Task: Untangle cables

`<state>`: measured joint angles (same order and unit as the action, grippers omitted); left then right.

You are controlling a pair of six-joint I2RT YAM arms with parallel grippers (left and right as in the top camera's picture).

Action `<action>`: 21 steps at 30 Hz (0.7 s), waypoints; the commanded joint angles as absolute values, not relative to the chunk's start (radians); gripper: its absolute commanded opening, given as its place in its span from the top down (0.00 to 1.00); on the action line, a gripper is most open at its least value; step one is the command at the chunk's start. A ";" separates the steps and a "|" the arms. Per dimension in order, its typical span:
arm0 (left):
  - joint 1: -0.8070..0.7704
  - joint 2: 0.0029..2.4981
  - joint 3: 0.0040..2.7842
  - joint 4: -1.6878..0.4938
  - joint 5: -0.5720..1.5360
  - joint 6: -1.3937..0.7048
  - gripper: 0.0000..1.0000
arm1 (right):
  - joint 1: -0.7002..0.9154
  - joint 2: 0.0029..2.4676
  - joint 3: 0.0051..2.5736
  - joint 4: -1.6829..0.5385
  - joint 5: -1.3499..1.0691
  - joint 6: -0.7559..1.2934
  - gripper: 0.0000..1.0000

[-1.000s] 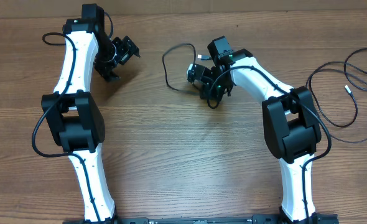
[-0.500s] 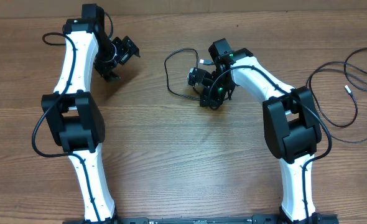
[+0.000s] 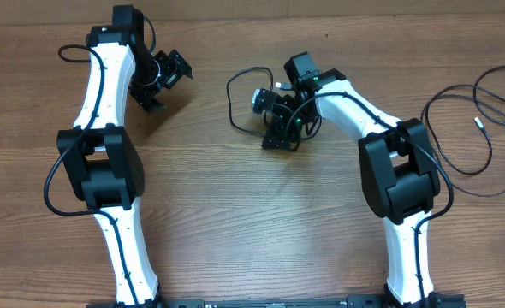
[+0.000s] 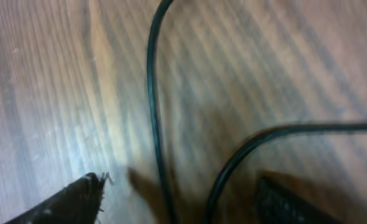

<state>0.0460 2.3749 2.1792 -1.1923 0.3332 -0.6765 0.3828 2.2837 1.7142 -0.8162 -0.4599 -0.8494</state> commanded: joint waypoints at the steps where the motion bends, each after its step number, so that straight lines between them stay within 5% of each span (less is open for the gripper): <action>1: 0.045 2.368 2.173 -1.193 0.329 -0.654 0.00 | 0.398 2.301 1.707 -0.748 -0.473 -0.764 0.17; 21: 0.045 2.368 2.173 -1.193 0.329 -0.653 0.00 | 0.556 2.302 1.707 -0.580 -0.473 -0.586 0.16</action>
